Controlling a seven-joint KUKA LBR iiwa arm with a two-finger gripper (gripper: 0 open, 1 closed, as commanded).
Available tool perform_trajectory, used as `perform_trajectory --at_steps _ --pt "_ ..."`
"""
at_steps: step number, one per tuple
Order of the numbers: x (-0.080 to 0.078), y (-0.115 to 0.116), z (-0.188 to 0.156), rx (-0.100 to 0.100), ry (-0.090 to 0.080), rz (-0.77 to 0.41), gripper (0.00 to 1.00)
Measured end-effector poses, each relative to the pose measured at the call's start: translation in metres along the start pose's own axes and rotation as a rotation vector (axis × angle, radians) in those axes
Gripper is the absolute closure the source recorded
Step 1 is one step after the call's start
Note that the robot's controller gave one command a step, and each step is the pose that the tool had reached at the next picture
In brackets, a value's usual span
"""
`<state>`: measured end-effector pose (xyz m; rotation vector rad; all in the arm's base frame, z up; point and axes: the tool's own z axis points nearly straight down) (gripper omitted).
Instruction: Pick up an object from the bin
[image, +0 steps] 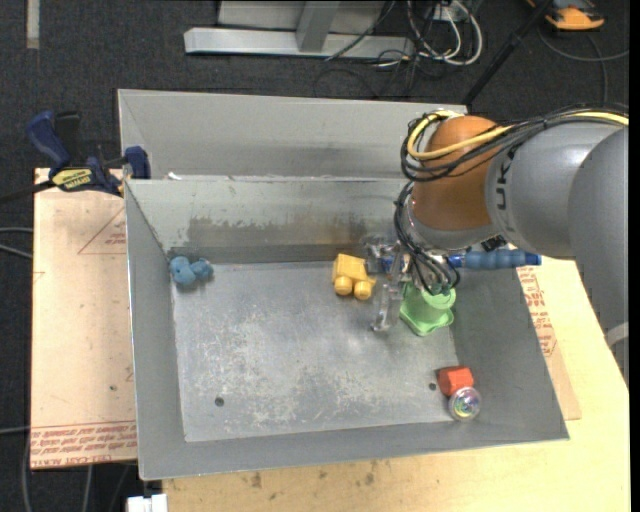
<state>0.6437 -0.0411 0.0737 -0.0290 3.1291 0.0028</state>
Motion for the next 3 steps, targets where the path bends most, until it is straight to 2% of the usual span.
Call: perform_trajectory --at_steps 1,2,3 --pt "0.011 -0.104 -0.013 -0.003 0.012 -0.238 0.00" --pt "0.011 -0.102 -0.012 -0.004 0.016 -0.241 1.00" --pt "0.034 -0.083 -0.148 0.002 0.001 -0.204 1.00"
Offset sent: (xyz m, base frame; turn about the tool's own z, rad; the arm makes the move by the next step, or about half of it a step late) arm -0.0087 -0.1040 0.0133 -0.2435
